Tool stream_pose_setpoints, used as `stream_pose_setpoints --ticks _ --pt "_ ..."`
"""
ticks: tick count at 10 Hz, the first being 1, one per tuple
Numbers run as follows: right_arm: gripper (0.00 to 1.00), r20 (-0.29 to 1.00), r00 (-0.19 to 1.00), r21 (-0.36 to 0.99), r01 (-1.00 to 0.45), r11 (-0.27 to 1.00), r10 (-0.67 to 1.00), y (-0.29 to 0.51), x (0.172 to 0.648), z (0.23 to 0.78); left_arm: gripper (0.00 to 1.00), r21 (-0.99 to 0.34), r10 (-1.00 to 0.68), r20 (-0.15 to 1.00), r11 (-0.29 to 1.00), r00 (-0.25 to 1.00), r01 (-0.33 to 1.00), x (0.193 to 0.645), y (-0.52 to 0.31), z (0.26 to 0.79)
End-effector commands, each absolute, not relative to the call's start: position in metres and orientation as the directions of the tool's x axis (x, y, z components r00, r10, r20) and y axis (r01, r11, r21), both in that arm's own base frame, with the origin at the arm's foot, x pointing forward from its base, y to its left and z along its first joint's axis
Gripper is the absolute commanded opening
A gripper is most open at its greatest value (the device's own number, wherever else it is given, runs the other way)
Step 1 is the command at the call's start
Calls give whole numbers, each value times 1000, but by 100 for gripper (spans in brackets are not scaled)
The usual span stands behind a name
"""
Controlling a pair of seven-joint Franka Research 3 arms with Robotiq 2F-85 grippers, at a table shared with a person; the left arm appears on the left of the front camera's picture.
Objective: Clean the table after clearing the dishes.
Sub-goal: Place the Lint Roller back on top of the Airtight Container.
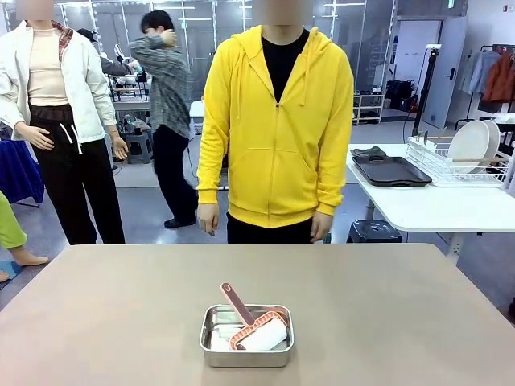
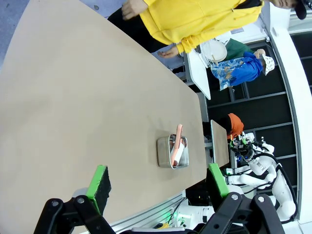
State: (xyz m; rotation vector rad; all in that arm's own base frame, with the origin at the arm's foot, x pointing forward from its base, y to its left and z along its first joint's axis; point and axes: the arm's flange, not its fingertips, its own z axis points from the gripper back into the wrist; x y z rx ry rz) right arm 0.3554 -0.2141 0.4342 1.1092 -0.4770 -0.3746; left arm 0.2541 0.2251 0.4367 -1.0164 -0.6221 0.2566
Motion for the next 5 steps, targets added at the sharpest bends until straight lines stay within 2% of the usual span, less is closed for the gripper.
stream_pose_setpoints --ticks 1,5 --pt "100 174 840 915 56 400 -514 -216 354 437 100 -854 481 371 513 795 88 254 226 437" --pt "100 174 840 915 56 400 -514 -216 354 437 100 -854 481 371 513 795 88 254 226 437"
